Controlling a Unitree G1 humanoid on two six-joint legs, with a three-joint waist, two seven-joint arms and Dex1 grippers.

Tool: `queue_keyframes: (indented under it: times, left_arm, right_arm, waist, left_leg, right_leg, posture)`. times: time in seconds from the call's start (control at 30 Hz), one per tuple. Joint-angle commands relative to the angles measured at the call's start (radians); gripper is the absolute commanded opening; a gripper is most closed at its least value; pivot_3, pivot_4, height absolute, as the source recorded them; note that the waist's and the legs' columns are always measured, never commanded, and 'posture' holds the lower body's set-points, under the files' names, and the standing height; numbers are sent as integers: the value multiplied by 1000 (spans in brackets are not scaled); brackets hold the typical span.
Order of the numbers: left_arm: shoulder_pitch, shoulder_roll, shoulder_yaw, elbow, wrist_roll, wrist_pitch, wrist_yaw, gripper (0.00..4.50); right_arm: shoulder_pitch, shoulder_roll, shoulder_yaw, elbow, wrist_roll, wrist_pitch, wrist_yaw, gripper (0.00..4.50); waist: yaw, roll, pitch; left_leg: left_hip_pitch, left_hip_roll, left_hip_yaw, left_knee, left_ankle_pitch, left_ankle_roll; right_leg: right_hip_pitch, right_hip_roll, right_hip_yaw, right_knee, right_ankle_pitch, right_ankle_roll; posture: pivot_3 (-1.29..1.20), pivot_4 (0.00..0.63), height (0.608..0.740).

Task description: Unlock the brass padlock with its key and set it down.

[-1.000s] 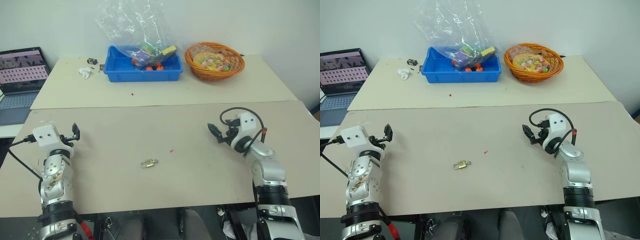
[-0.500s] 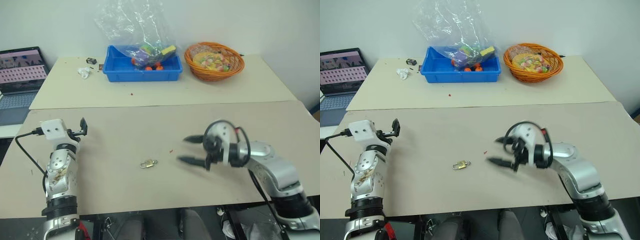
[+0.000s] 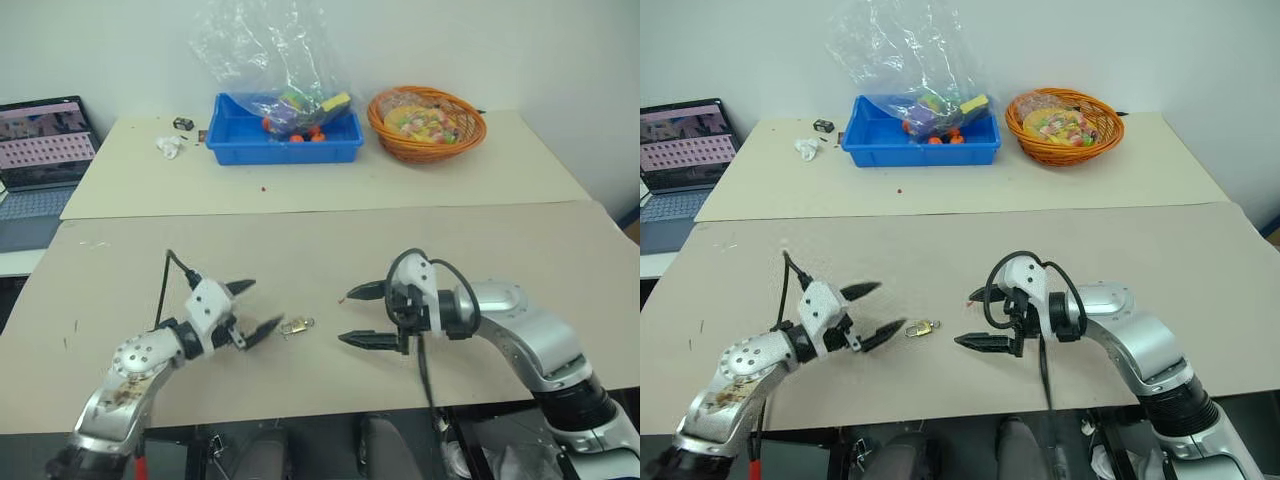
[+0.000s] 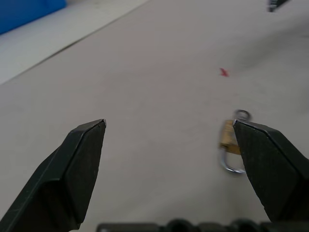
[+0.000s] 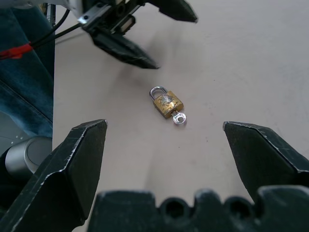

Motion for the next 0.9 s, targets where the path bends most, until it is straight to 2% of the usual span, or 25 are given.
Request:
queue_keyframes:
  times: [0.03, 0.23, 0.47, 0.73, 0.9]
  left_arm:
    - [-11, 57, 17, -50, -54, 24, -105, 4480]
    - [-137, 60, -39, 57, -44, 40, -206, 4480]
    - [-200, 63, -141, 173, -10, 64, -321, 4480]
    - [-286, 19, -171, 294, 49, 56, -320, 4480]
    - [-339, -16, -217, 289, 93, 69, -314, 4480]
  right_arm:
    - [-16, 6, -22, -7, -12, -31, -9, 4500]
    - [24, 12, -51, -32, -12, -22, -54, 4500]
    - [60, 26, -82, -101, 17, 12, -111, 4500]
    - [109, 26, -128, -167, 47, 42, -167, 4500]
    - [124, 33, -154, -188, 74, 50, -199, 4500]
  waist:
    - [3, 0, 0]
    - [5, 0, 0]
    - [-2, 0, 0]
    - [3, 0, 0]
    - [3, 0, 0]
  left_leg:
    - [1, 0, 0, 0, 0, 0]
    - [4, 0, 1, 1, 1, 0]
    - [3, -1, 1, 0, 0, 0]
    - [3, 0, 1, 2, 0, 0]
    - [3, 0, 1, 1, 0, 0]
  right_leg:
    - [1, 0, 0, 1, 0, 0]
    - [3, 1, 0, 3, -1, 0]
    - [2, 2, 0, 5, -1, -1]
    - [2, 1, 0, 5, -1, -1]
    - [2, 1, 1, 4, -1, -1]
  posture:
    - [0, 150, 728]
    - [0, 150, 728]
    - [0, 150, 728]
    - [0, 150, 728]
    - [0, 150, 728]
